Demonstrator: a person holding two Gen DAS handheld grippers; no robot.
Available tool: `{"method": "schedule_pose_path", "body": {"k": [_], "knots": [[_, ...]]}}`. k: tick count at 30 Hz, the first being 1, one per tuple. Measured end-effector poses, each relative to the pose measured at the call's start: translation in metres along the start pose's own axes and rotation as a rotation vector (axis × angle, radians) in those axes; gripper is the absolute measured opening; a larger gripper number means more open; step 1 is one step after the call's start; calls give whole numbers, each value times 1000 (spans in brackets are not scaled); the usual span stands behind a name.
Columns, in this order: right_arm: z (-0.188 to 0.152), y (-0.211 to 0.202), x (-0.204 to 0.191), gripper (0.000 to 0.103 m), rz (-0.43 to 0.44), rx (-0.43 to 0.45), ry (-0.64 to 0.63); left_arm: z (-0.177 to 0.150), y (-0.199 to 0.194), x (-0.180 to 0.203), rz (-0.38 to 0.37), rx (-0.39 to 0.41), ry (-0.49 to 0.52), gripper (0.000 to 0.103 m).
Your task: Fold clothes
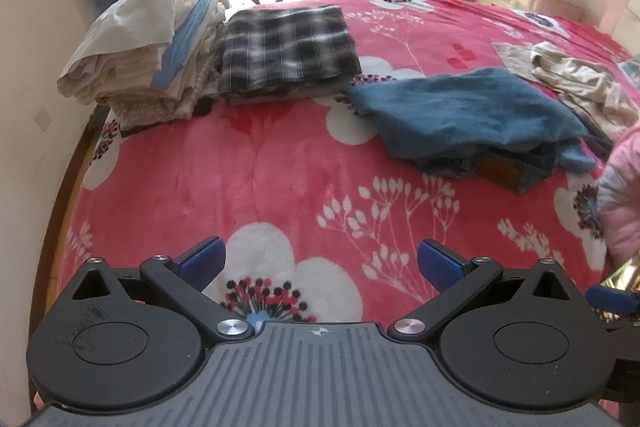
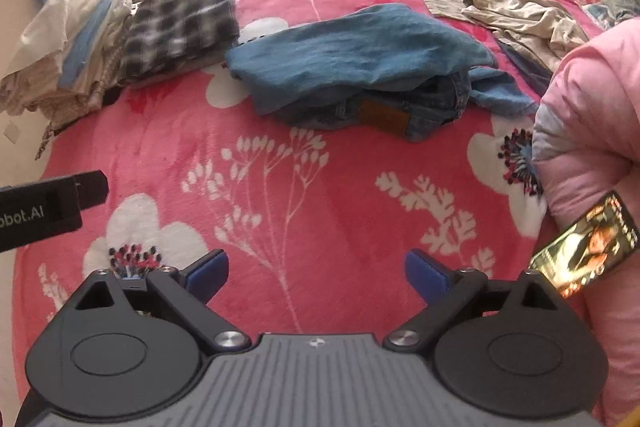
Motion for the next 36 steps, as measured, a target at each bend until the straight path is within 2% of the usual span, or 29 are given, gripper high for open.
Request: {"method": "schedule_pose_path", "body": {"k": [4,6,9,11,15,19,28,36], "knots": [[-3,-6,1,98,5,28,30,5,10,8,0,-21,6,103],[17,5,25,98,23,-36,59,7,15,12,0,-32,9,102],[25,6,27,99,-30,-17,29,5,25,16,-4,-28,12,102],[30,5,26,99,-48,-4,25,4,21,29,29,-8,13,102],[30,2,30,99,-48,14,47,3,18,29,71,21,-17,103],[27,-5,30,99,-52,32,38,4,11,26,79,30,-58,103],[26,-17,32,99,-65,53,27,5,-5,28,91,59,-81,103],[26,-21,37,99,-74,71,28,4,-9,32,108,71,-65,103]]}}
Point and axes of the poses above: each gripper's, at about its wrist camera, not at the fingertips, and y roughly the way its jaws point, x to its right, z to its top, the point moved 6 cm from there along y, roughly the way its jaws point, and after that the axes turned 13 degrees about z, right-handed, at the moved point
